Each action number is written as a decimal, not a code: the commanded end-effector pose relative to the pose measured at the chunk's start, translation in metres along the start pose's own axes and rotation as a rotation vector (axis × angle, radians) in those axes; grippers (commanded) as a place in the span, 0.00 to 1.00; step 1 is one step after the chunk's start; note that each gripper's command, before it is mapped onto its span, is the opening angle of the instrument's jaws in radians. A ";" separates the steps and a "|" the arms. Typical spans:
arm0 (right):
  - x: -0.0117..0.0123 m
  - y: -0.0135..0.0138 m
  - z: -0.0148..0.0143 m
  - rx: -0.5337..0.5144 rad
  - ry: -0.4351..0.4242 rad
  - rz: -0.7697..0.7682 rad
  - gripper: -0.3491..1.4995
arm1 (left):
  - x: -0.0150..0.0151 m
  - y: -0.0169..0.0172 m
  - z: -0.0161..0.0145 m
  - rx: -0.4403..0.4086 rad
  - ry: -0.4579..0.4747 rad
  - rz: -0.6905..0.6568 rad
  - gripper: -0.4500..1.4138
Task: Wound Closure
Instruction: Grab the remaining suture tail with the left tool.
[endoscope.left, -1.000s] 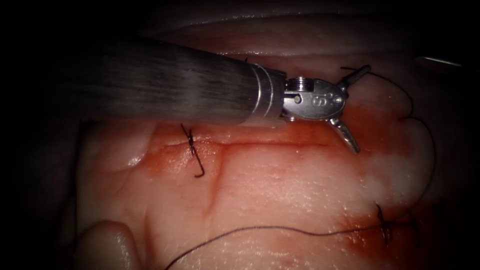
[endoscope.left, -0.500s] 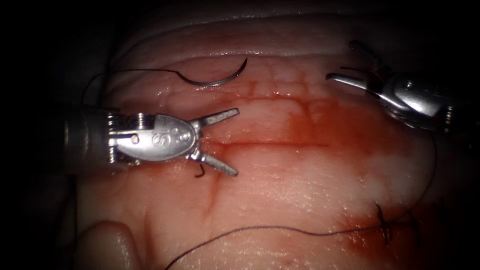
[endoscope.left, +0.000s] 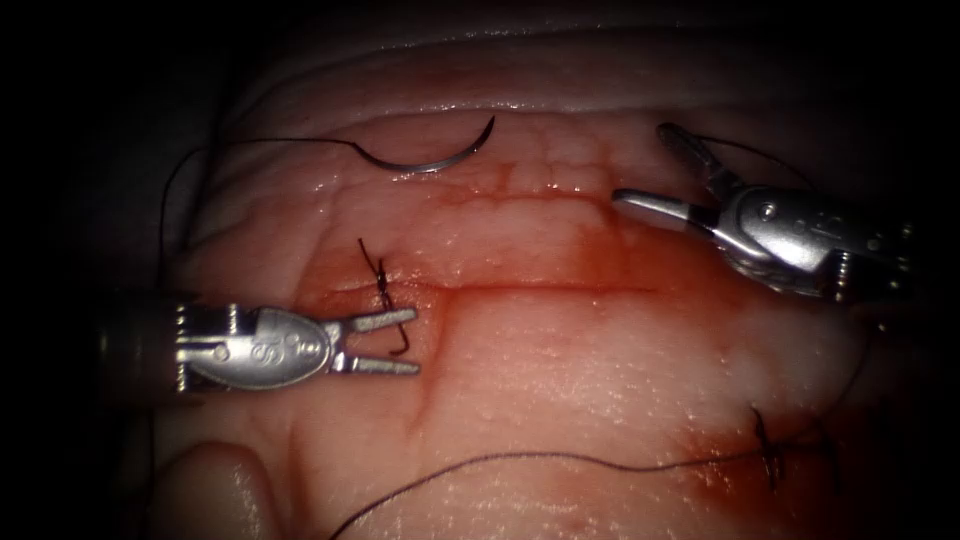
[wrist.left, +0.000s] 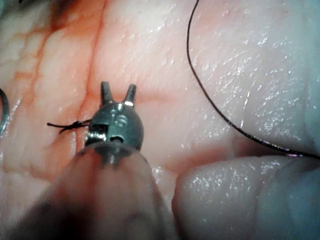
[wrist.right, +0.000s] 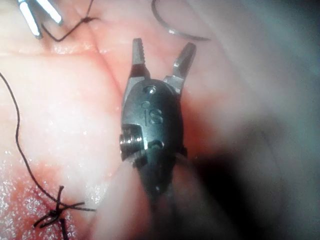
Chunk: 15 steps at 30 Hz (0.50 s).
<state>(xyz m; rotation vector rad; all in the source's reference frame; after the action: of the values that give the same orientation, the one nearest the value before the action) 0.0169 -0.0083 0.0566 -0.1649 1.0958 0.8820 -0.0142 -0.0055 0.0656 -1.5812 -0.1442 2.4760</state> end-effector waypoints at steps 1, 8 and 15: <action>-0.0006 -0.0006 0.0006 0.002 0.002 0.000 0.78 | -0.0005 0.0001 0.0008 0.001 0.000 -0.006 0.20; -0.0008 -0.0009 0.0008 0.003 -0.003 -0.003 0.77 | -0.0021 -0.0008 0.0007 -0.002 0.003 -0.027 0.17; -0.0010 -0.0013 0.0010 0.003 -0.006 -0.005 0.77 | -0.0020 -0.0004 0.0001 -0.024 0.018 -0.031 0.00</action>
<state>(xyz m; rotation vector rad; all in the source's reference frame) 0.0178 -0.0091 0.0571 -0.1615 1.0832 0.8740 -0.0125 -0.0054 0.0668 -1.6062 -0.2038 2.4423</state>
